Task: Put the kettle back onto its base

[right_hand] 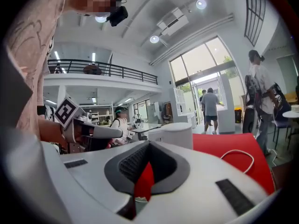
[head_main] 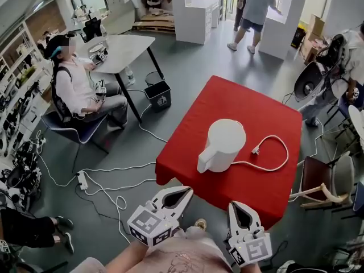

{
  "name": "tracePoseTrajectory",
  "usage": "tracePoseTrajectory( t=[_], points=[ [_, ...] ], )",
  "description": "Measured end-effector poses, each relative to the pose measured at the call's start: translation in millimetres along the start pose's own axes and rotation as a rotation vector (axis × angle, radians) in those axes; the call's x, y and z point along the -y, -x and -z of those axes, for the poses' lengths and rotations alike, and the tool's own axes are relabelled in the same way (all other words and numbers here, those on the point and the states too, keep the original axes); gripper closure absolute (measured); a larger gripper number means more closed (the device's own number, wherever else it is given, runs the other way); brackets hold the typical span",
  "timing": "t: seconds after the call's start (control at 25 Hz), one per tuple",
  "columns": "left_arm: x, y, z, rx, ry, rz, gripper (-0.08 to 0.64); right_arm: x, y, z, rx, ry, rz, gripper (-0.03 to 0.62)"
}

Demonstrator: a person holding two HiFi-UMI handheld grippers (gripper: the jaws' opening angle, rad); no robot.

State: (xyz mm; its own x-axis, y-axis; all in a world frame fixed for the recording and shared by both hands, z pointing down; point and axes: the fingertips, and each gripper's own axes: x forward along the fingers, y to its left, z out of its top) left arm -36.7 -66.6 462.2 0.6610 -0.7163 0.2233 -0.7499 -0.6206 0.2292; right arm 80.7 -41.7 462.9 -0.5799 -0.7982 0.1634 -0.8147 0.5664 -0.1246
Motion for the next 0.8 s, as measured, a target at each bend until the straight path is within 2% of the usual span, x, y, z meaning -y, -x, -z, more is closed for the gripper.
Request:
tracePoseTrajectory(
  t=[0.32,0.6,0.8],
  points=[
    [-12,42,15,-0.013,-0.024,0.024,0.572,-35,6,16,0.003,-0.017,0.059,0.591],
    [-8,86,23,0.001,-0.023,0.06,0.572,-89,13,21,0.008,-0.014,0.055,0.591],
    [1,117,26,0.015,-0.041,0.101,0.572,-126,28,18,0.052,-0.017,0.07,0.591]
  ],
)
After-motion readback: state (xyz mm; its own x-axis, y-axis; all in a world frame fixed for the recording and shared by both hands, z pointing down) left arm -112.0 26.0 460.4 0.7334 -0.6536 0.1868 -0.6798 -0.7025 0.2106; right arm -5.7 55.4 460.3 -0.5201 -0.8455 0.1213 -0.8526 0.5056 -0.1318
